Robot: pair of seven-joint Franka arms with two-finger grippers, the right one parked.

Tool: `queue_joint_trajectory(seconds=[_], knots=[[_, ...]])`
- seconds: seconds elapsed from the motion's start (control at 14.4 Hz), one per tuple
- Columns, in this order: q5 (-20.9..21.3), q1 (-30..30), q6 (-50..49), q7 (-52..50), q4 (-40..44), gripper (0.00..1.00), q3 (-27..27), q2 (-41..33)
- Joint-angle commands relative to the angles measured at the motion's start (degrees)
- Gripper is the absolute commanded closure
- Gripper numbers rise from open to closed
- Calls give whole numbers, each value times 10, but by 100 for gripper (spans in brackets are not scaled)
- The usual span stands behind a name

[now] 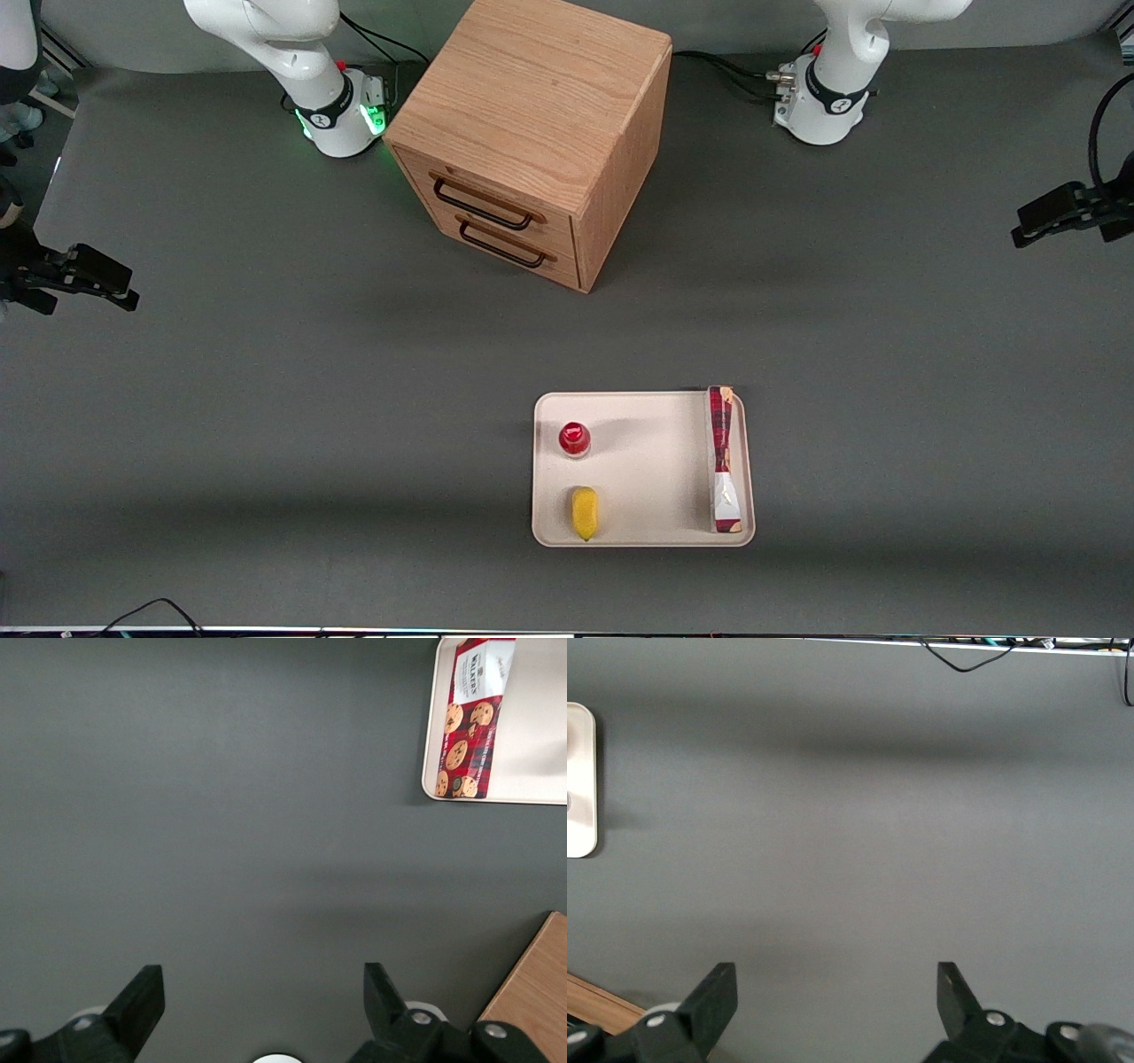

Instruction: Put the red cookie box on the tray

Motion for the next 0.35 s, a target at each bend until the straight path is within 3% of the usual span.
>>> queue_joint_trajectory(seconds=[0.0,0.28], knots=[[-3,-11,50,-3,-87,0,3,-53],[-2,-11,59,-2,-99,0,3,-59]])
